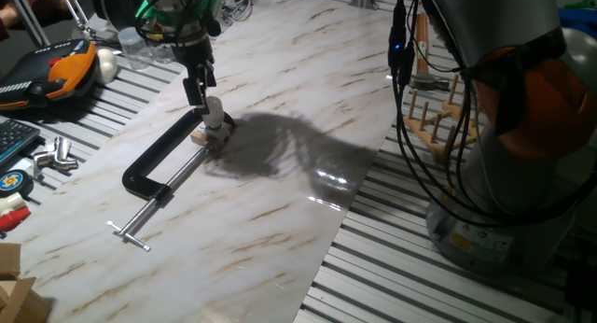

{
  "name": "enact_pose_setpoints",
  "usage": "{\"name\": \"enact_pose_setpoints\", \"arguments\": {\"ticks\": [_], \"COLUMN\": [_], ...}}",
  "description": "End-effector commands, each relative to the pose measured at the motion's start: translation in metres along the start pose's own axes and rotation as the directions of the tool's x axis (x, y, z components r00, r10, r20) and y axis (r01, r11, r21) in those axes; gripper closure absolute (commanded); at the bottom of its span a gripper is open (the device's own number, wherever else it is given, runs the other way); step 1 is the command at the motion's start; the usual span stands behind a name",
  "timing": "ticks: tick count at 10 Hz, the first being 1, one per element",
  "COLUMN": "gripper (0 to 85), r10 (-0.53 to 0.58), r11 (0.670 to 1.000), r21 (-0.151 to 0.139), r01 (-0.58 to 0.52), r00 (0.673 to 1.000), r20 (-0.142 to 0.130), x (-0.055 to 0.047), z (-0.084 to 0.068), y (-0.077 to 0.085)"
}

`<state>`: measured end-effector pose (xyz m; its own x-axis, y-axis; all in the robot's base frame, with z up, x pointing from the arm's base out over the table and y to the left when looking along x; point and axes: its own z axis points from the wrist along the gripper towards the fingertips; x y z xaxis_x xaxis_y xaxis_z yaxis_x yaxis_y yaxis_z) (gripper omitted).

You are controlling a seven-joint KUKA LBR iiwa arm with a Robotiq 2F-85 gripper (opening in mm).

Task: Take out the light bulb by rotating it

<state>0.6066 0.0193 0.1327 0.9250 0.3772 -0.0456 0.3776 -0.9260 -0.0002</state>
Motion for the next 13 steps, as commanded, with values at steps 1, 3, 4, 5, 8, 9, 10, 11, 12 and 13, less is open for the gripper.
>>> {"name": "enact_pose_setpoints", "arguments": {"ticks": [1,3,4,5,8,9,10,11,12,13], "gripper": [0.0,0.0,0.0,0.0,17.0,17.0,17.0,17.0,17.0,17.0], "r10": [-0.003,-0.012,-0.018,-0.023,-0.029,-0.031,-0.032,-0.034,-0.035,-0.035], "r11": [1.000,1.000,1.000,1.000,1.000,1.000,0.999,0.999,0.999,0.999], "r21": [0.001,0.001,0.000,0.001,0.004,0.004,0.003,0.002,0.004,0.004], "r01": [0.003,0.012,0.018,0.023,0.029,0.031,0.032,0.034,0.035,0.035], "r00": [1.000,1.000,1.000,1.000,1.000,0.999,0.999,0.999,0.999,0.999], "r20": [0.002,0.002,-0.001,-0.005,-0.010,-0.015,-0.016,-0.018,-0.018,-0.018], "x": [-0.0008,-0.0024,-0.0030,-0.0047,-0.0063,-0.0066,-0.0063,-0.0064,-0.0065,-0.0064], "z": [0.0005,0.0000,0.0000,0.0009,0.0026,0.0034,0.0042,0.0043,0.0045,0.0054], "y": [0.0000,-0.0005,-0.0004,-0.0009,-0.0010,-0.0011,-0.0011,-0.0011,-0.0012,-0.0012]}}
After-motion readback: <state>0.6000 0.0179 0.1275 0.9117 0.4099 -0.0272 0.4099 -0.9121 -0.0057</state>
